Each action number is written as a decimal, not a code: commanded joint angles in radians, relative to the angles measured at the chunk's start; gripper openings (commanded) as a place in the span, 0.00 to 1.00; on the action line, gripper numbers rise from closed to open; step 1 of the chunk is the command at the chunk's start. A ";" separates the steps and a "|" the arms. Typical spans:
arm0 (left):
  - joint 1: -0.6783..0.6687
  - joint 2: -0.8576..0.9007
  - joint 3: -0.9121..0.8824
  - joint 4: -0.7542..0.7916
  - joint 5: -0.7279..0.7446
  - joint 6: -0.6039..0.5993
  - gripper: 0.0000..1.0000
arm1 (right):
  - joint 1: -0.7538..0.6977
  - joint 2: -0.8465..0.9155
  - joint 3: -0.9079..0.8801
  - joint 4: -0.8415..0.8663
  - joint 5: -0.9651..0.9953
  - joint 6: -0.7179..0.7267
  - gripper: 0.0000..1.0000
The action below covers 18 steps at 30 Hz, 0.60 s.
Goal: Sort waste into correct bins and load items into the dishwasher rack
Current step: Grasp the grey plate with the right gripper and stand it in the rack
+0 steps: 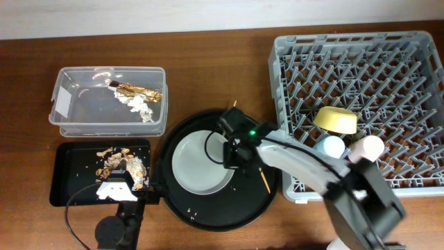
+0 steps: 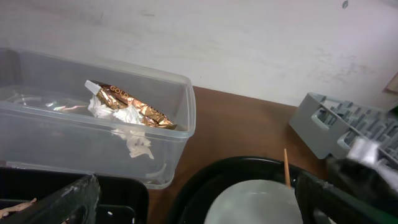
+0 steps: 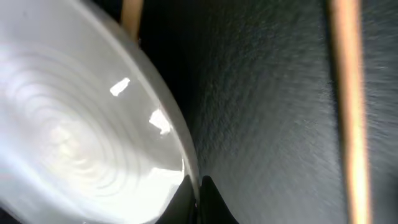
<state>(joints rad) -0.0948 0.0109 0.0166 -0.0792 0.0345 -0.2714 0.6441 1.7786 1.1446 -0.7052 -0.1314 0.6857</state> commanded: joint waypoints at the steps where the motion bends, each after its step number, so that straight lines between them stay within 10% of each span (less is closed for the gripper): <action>1: 0.004 -0.006 -0.008 0.000 0.003 0.015 0.99 | -0.059 -0.245 0.029 -0.068 0.163 -0.145 0.04; 7: 0.004 -0.006 -0.008 0.000 0.003 0.016 1.00 | -0.268 -0.573 0.064 0.016 0.881 -0.344 0.04; 13: 0.004 -0.006 -0.008 0.000 0.003 0.015 0.99 | -0.497 -0.360 0.064 0.176 1.034 -0.454 0.04; 18: 0.004 -0.006 -0.008 0.000 0.003 0.016 0.99 | -0.422 -0.170 0.064 0.158 1.015 -0.453 0.04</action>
<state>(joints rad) -0.0948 0.0109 0.0166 -0.0792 0.0345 -0.2714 0.1608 1.5822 1.2068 -0.5274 0.8646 0.2462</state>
